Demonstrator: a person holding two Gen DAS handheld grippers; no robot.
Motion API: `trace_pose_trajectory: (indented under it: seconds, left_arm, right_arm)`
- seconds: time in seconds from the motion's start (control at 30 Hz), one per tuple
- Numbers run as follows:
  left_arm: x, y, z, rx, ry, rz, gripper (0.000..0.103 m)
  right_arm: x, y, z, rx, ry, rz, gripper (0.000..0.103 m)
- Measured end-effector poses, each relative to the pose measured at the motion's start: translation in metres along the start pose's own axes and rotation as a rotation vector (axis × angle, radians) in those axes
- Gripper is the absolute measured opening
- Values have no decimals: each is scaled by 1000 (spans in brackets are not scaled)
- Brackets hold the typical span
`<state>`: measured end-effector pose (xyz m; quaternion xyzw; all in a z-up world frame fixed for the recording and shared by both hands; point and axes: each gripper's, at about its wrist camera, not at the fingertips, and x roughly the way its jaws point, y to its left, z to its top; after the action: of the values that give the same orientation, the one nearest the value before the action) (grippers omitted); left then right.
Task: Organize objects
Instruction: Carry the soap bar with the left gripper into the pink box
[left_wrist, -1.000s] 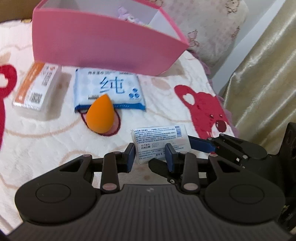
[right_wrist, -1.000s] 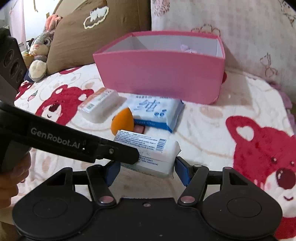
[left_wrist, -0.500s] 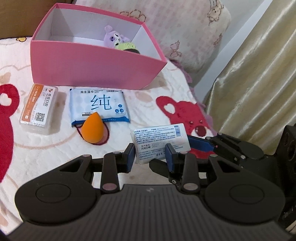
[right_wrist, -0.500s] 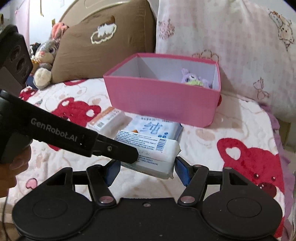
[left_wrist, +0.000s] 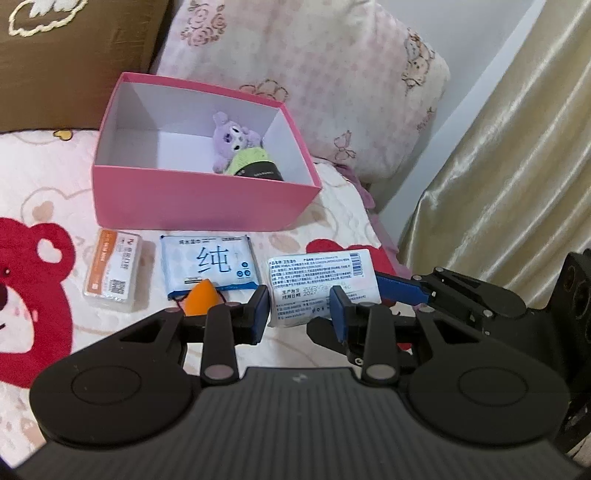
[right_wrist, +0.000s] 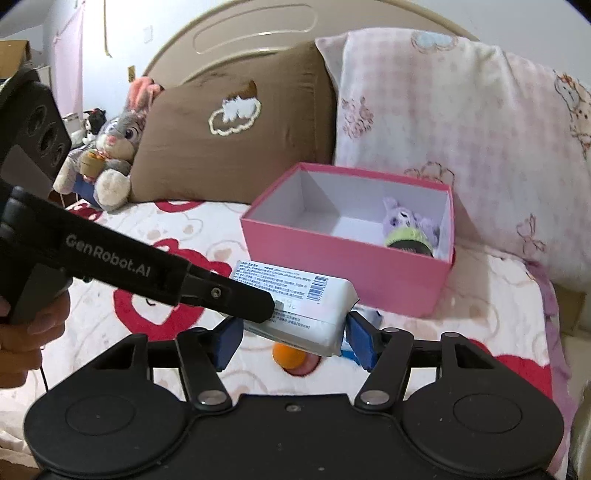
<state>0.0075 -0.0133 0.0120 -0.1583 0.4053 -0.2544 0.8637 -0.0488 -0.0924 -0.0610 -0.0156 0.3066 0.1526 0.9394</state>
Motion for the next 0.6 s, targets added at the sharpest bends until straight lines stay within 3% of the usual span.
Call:
trace_pose_trajectory:
  seconds: [0.3, 0.6]
  left_arm:
    - [-14, -10, 21, 46, -10, 47, 33]
    - [-11, -9, 83, 158, -23, 109, 35]
  right_arm:
    - [-2, 0, 19, 45, -14, 24, 61]
    - [22, -9, 71, 22, -9, 8, 56]
